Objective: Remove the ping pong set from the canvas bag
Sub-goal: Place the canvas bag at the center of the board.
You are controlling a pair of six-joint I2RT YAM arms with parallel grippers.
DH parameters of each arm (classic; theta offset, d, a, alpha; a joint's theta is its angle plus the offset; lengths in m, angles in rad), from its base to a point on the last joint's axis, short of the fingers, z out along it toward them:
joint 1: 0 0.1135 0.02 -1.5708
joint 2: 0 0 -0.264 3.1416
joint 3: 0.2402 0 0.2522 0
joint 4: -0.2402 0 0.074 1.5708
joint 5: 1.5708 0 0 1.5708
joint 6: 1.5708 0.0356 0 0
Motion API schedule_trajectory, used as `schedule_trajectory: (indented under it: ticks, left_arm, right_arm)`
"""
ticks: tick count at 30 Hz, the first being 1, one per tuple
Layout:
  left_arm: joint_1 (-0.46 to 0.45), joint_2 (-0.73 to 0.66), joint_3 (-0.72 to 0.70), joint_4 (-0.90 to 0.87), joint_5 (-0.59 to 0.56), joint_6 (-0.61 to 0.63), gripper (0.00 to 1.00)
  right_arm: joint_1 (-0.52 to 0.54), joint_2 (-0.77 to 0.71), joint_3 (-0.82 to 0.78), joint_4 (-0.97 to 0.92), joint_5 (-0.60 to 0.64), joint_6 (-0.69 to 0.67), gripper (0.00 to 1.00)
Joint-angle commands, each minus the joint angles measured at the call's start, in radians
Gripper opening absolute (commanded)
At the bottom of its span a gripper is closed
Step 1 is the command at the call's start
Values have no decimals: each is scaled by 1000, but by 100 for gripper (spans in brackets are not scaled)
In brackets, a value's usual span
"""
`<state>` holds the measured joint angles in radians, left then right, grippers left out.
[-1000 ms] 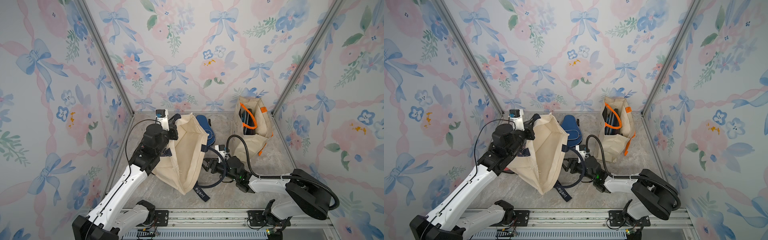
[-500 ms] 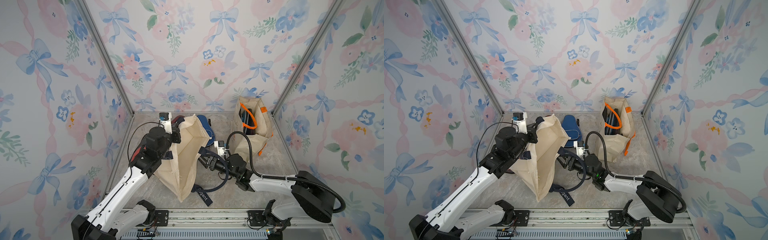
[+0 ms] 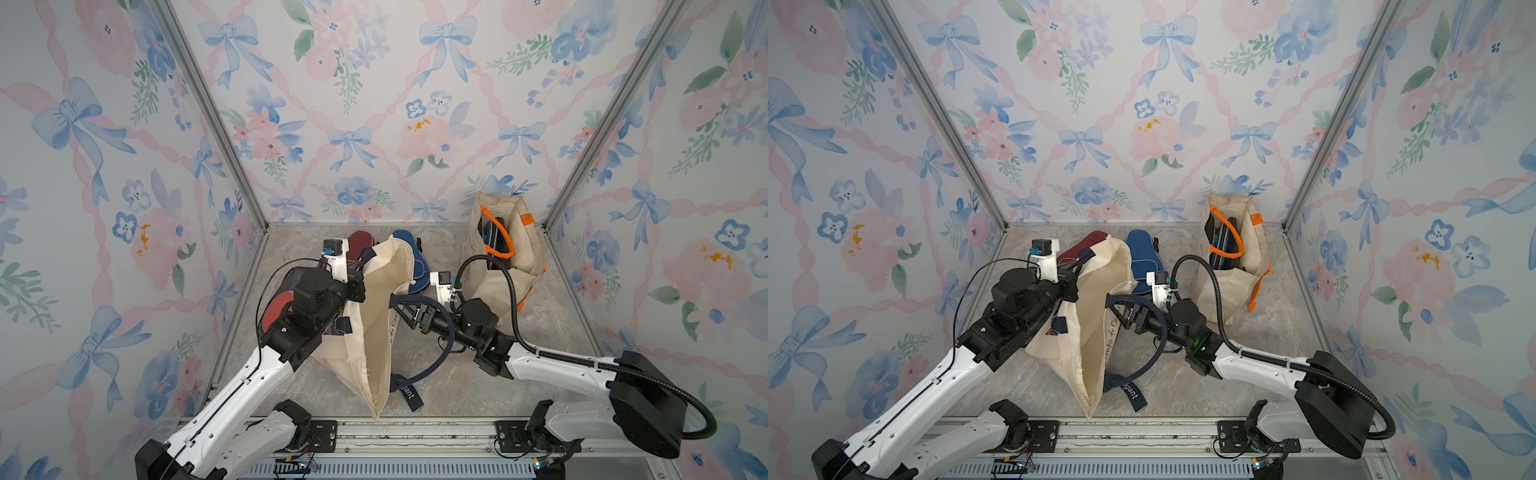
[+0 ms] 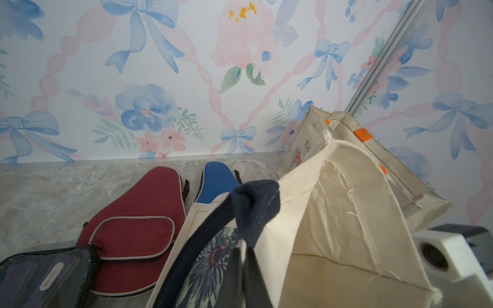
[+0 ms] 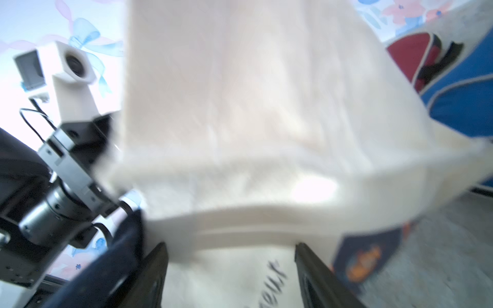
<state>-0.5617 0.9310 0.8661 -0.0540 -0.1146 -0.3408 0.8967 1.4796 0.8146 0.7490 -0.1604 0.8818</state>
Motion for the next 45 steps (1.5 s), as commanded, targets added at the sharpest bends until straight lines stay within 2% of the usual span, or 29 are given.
schedule_trajectory:
  ticks: [1,6,12,17,24,28,32,37,39,41,45]
  left_arm:
    - [-43,-8,-7,1,74,-11,0]
    - [-96,10,-5,-31,73,6,0]
    - [-117,5,-23,-44,54,13,0]
    - [-133,-4,-37,-44,66,11,0]
    - [-171,13,-36,-43,78,13,0]
    - [-198,31,-24,-42,82,19,0]
    - [-216,47,-1,-42,79,29,0]
    - [-218,67,18,-40,83,34,0]
    - [-218,76,30,-41,87,35,0]
    - [-219,83,44,-41,89,41,0]
    - [-219,95,55,-38,96,48,0]
  right_arm:
    - [-5,27,86,-21,29,-26,71]
    - [-6,27,165,-131,45,-64,67]
    - [-15,18,196,-281,128,-69,48]
    - [-25,16,203,-282,158,-71,42]
    - [-37,37,267,-297,162,-77,42]
    - [-46,58,292,-301,169,-67,37]
    - [-54,82,308,-289,168,-53,30]
    - [-55,106,326,-282,173,-47,17]
    - [-59,111,329,-278,164,-47,17]
    - [-59,107,332,-286,164,-53,23]
    - [-60,97,338,-330,171,-59,52]
